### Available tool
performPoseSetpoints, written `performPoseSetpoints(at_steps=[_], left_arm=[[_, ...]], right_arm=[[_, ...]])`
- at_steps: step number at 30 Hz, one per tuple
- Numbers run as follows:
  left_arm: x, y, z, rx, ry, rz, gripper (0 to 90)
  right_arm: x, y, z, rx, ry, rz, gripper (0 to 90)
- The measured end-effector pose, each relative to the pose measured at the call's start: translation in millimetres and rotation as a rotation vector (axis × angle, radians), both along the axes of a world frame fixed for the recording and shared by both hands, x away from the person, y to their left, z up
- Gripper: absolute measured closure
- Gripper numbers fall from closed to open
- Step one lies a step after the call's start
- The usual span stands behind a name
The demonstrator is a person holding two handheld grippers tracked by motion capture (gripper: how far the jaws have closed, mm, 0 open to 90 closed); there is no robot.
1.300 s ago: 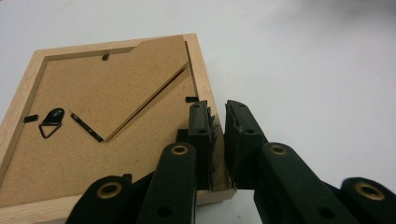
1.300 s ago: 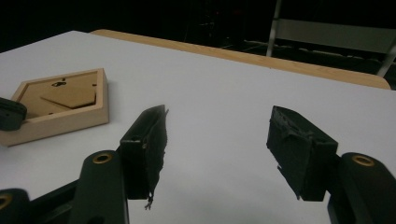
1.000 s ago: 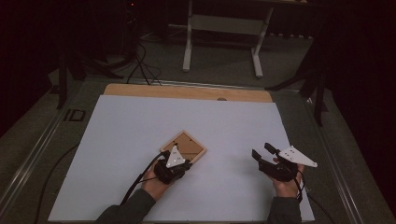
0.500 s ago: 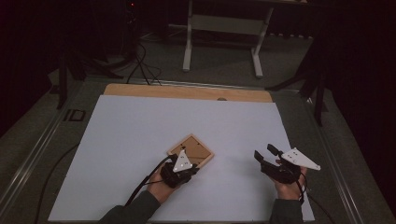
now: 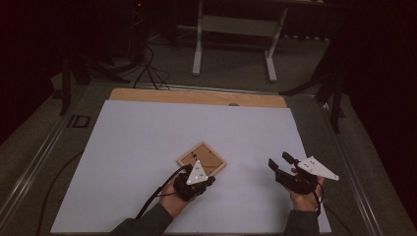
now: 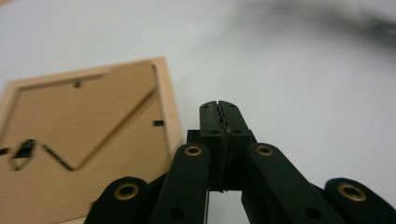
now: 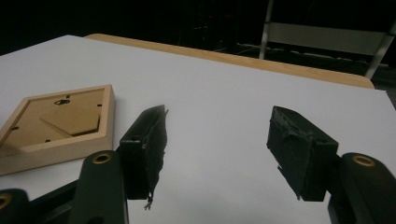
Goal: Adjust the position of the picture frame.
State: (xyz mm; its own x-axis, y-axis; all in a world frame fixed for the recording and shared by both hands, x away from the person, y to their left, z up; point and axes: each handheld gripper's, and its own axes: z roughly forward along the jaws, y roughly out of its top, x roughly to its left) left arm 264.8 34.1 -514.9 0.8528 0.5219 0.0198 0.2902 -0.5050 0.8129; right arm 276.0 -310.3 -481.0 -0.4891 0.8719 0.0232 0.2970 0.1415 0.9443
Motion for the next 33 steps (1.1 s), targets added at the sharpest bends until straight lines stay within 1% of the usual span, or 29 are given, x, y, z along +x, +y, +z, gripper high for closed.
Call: performPoseSetpoints(at_steps=[2, 4, 6, 8, 9, 10, 13, 17, 24, 28, 31, 33], left_arm=[[-0.5, -2.4, -3.7, 0.027, 0.008, -0.004, 89.8], [-0.2, -2.9, -7.0, 0.041, 0.018, -0.002, 89.9], [0.5, -2.0, -10.4, 0.068, 0.026, 0.012, 89.8], [1.8, 0.5, -12.8, 0.079, 0.036, 0.023, 89.8], [2.4, 1.8, -13.5, 0.073, 0.045, 0.02, 89.9], [2.4, 3.1, -13.8, 0.076, 0.05, 0.02, 89.9], [0.4, 5.9, -14.3, 0.086, 0.048, 0.023, 89.8], [-1.6, 11.9, -14.0, 0.087, 0.052, 0.034, 89.8], [-1.7, 26.2, -13.8, 0.084, 0.065, 0.08, 89.8], [-1.2, 33.7, -14.7, 0.102, 0.068, 0.114, 89.8], [0.8, 39.4, -15.5, 0.104, 0.081, 0.138, 89.7], [2.4, 41.8, -15.3, 0.106, 0.082, 0.149, 89.8]], right_arm=[[-0.3, 0.4, 0.2, -0.001, 0.0, 0.002, 36.8], [-0.7, 0.2, 0.4, 0.001, 0.0, 0.0, 36.8], [-0.8, 0.0, 0.4, 0.001, 0.001, -0.003, 36.7], [-0.9, 0.0, 0.2, 0.002, 0.0, -0.002, 36.7], [-0.9, 0.2, 0.3, 0.0, 0.001, -0.001, 36.5], [-0.8, 0.3, 0.2, 0.0, 0.0, -0.001, 36.5], [-0.9, 1.4, -0.1, 0.0, 0.003, 0.002, 36.5], [-0.8, 4.0, -0.4, -0.005, 0.005, 0.01, 36.5], [-1.4, 9.4, -0.3, -0.015, 0.009, 0.022, 36.5], [-1.2, 12.2, -0.6, -0.024, 0.011, 0.029, 36.5], [-1.0, 13.5, -0.7, -0.024, 0.012, 0.03, 36.5], [-0.7, 14.4, -1.0, -0.026, 0.012, 0.033, 36.5]])
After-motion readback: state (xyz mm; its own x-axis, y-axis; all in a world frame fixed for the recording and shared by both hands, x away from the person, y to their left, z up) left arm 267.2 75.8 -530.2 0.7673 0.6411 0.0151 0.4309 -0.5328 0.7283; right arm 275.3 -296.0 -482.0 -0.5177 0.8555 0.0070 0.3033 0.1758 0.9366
